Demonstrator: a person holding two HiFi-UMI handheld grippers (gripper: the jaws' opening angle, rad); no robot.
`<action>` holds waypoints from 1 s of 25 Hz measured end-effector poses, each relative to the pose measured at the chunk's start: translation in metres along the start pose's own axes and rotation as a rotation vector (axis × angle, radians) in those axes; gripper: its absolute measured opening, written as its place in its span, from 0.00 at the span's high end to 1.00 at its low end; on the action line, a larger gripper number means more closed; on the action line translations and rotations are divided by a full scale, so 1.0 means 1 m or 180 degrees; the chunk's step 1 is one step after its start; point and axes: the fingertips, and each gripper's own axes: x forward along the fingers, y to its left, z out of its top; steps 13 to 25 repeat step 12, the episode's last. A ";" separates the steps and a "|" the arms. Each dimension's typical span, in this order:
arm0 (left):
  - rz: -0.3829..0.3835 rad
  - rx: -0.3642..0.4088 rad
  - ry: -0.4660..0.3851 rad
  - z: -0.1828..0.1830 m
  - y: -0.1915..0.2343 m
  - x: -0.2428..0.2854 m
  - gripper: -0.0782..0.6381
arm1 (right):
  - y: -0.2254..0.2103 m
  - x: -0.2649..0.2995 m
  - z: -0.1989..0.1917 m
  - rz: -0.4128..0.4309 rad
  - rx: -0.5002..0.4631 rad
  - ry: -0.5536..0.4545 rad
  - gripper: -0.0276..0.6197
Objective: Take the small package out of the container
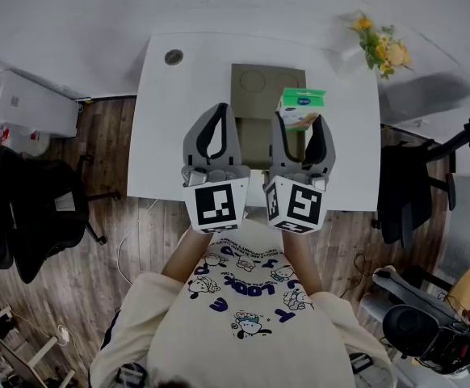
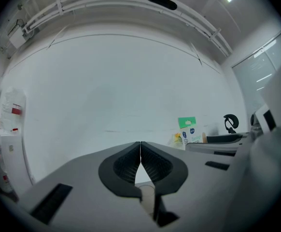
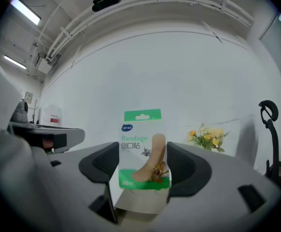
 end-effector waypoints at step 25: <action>-0.0018 0.0009 -0.0022 0.000 0.001 0.002 0.87 | 0.001 0.001 -0.001 0.0005 -0.0023 0.0008 0.50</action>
